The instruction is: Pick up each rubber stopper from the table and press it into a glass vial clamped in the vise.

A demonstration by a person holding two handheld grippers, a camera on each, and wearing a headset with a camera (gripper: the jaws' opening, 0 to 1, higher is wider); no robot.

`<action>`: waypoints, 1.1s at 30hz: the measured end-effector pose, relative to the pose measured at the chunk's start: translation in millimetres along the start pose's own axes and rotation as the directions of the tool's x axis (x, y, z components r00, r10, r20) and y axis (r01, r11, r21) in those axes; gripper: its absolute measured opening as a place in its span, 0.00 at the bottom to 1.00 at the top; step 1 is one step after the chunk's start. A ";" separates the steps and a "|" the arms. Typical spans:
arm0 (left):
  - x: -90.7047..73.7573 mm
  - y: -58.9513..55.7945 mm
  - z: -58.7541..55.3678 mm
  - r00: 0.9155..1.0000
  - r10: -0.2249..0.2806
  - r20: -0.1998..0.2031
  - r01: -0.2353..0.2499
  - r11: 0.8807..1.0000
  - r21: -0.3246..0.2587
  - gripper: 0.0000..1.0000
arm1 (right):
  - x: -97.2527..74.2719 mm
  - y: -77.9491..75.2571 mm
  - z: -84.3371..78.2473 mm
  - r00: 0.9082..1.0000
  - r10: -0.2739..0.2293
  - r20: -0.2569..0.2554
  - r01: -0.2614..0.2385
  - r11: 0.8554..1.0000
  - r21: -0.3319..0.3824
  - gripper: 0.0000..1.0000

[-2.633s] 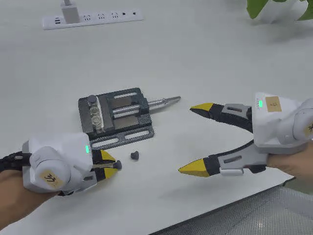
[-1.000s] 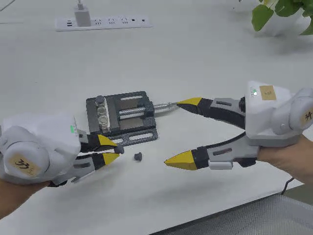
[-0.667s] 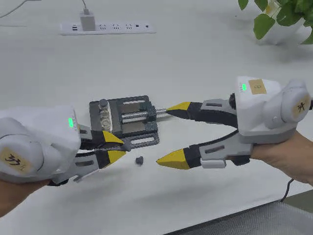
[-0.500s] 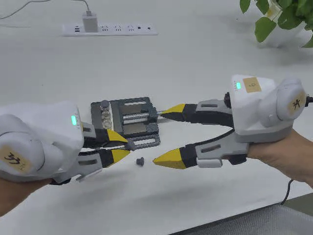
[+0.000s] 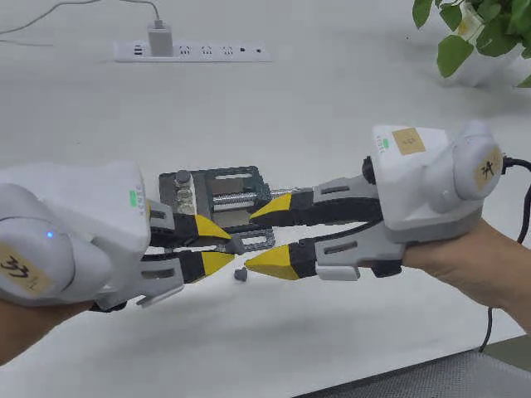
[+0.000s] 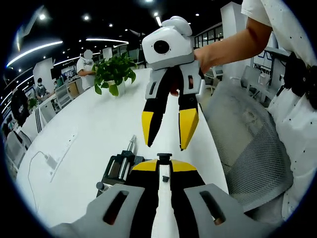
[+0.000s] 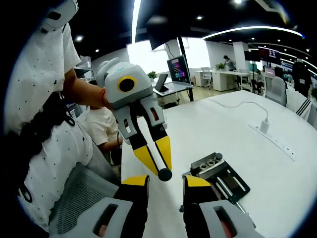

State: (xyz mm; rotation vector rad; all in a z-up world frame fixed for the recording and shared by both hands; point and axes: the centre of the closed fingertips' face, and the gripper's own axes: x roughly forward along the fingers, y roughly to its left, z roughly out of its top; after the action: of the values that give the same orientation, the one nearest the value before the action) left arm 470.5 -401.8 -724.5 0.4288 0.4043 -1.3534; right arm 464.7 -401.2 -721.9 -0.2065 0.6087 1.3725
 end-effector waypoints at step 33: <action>-1.2 -4.0 7.5 0.999 -0.030 0.018 0.030 0.999 0.016 0.04 | 1.8 6.4 3.5 0.999 0.041 -0.001 -0.041 0.999 -0.004 0.07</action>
State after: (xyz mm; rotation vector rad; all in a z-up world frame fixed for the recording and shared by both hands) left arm 466.6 -405.3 -717.7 0.4248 0.3869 -1.3894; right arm 459.7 -396.7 -718.6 -0.1985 0.6141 1.4133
